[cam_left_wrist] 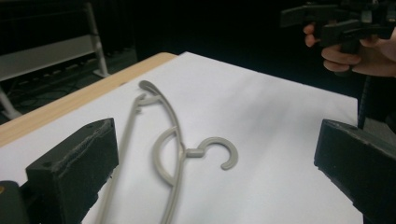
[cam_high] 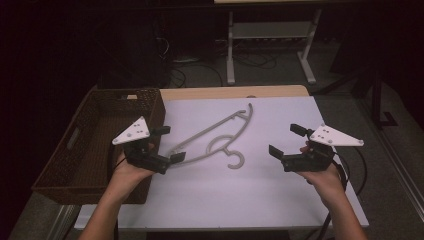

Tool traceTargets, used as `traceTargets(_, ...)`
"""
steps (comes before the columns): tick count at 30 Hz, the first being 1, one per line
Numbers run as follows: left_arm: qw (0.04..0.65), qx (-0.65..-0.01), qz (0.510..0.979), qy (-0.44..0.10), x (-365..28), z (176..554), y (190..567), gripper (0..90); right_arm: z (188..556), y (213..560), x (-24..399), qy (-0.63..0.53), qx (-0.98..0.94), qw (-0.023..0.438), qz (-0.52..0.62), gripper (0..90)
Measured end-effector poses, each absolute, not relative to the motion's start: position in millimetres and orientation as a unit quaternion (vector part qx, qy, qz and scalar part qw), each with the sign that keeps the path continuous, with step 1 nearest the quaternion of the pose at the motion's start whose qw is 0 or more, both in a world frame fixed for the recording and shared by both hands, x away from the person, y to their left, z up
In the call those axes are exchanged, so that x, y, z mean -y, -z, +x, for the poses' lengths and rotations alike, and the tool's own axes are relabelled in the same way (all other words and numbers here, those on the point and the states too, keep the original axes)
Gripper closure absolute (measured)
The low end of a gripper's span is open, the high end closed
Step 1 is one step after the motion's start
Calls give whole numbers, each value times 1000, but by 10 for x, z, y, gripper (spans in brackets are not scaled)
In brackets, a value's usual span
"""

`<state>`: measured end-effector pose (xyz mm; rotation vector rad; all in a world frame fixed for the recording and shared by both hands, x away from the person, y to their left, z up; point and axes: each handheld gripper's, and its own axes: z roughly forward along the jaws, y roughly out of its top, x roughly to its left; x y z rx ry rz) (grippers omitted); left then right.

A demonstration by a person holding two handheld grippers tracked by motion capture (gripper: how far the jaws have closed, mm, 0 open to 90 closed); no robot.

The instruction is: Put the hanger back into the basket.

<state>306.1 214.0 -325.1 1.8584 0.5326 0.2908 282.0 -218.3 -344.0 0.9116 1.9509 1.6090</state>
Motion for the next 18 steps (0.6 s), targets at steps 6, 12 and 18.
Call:
traceTargets(6,543,-216,805,-105,-1894,3201,3359,0,2855,3505,2158,-572,-719,221,326,0)
traceTargets(12,512,-214,826,-99,-1680,3337,3546,0,2860,3539,2155,-572,-719,213,332,0)
traceTargets(18,483,-218,843,-90,-1564,3475,3734,93,2857,3542,2157,-573,-719,215,330,0)
